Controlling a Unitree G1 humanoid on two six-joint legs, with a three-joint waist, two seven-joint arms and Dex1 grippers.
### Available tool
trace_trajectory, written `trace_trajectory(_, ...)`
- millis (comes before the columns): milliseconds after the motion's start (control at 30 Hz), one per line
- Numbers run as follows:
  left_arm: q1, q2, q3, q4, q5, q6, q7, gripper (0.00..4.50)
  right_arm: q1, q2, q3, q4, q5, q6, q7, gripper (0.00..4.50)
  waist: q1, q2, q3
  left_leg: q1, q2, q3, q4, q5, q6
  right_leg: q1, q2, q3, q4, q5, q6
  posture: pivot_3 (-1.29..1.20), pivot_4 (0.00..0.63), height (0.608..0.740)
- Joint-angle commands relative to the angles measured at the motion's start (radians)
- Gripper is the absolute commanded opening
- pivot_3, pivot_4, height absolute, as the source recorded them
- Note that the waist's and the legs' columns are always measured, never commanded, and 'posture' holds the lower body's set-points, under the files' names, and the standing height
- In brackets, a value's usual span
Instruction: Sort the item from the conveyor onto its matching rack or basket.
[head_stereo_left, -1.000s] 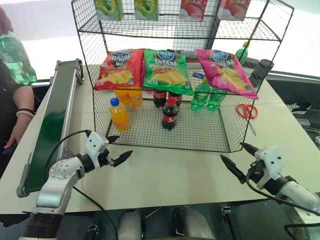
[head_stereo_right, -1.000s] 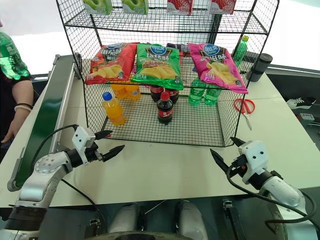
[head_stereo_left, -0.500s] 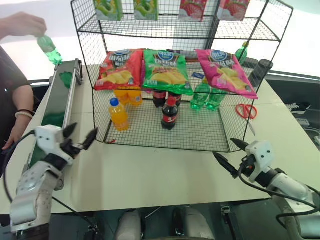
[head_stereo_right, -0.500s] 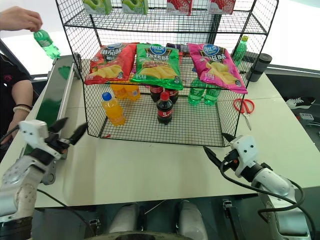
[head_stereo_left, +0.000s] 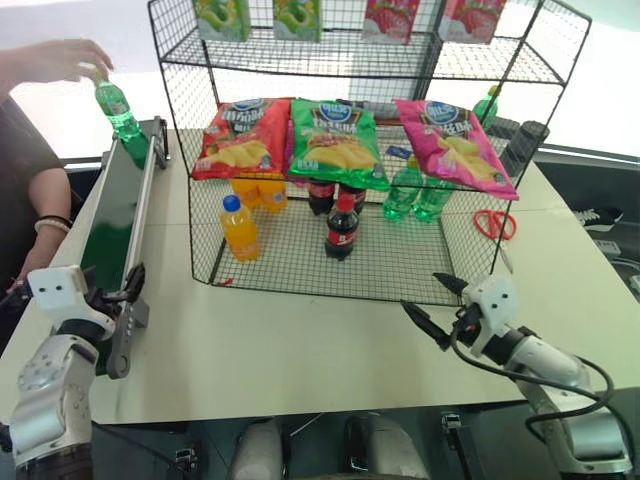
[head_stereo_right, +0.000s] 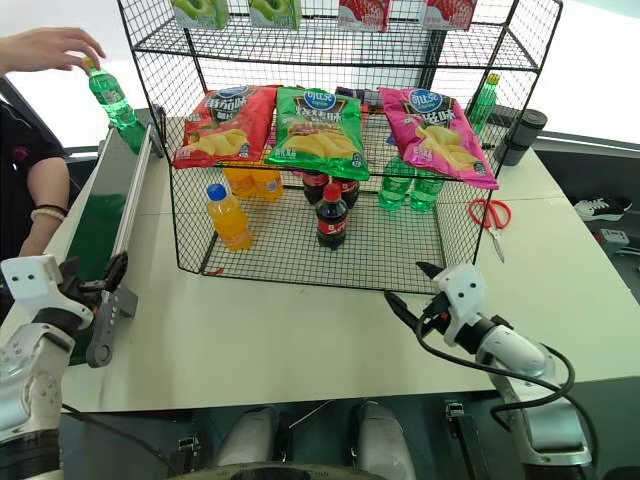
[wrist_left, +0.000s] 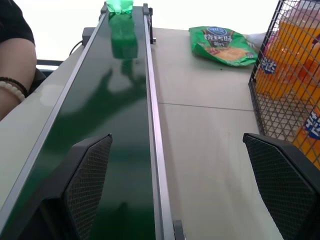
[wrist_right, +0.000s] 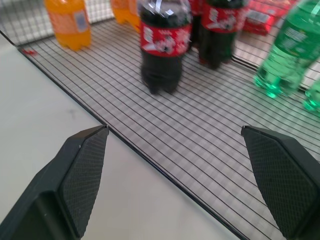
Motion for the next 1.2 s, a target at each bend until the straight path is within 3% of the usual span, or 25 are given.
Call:
trace_trajectory(33,-0.03,0.008,0.007,0.015,0.003,-0.033,0.0,4.5,-0.003,0.024,0.064,-0.108,0.002,0.025,-0.023,4.42,-0.001,0.0,0.0,0.0,0.0,0.0,0.0,0.0,0.0,0.0,0.0,0.0,0.0,0.0,0.0,0.0,0.15,0.734)
trace_trajectory(200,-0.056,0.013,-0.007,0.065,0.023,-0.053,-0.004,4.5,-0.039,0.054,0.183,-0.17,-0.012,0.053,-0.039,4.42,-0.002,-0.001,0.0,0.0,0.0,0.0,0.0,0.0,0.0,0.0,0.0,0.0,0.0,0.0,0.0,0.0,0.15,0.734)
trace_trajectory(500,-0.038,0.026,0.03,0.077,0.026,-0.078,-0.005,4.5,-0.169,0.053,0.256,-0.184,0.041,0.108,0.016,4.42,-0.001,-0.002,-0.001,0.0,0.0,0.0,0.0,0.0,0.0,-0.001,-0.001,0.0,0.0,0.0,0.0,0.0,0.15,0.734)
trace_trajectory(1200,-0.069,0.049,0.084,0.237,0.052,-0.165,0.087,4.5,-0.214,0.086,0.265,-0.15,0.085,0.151,0.027,4.42,-0.004,-0.003,-0.001,-0.001,0.0,0.0,0.0,0.0,0.0,-0.001,-0.004,-0.002,0.001,0.0,0.0,0.0,0.15,0.734)
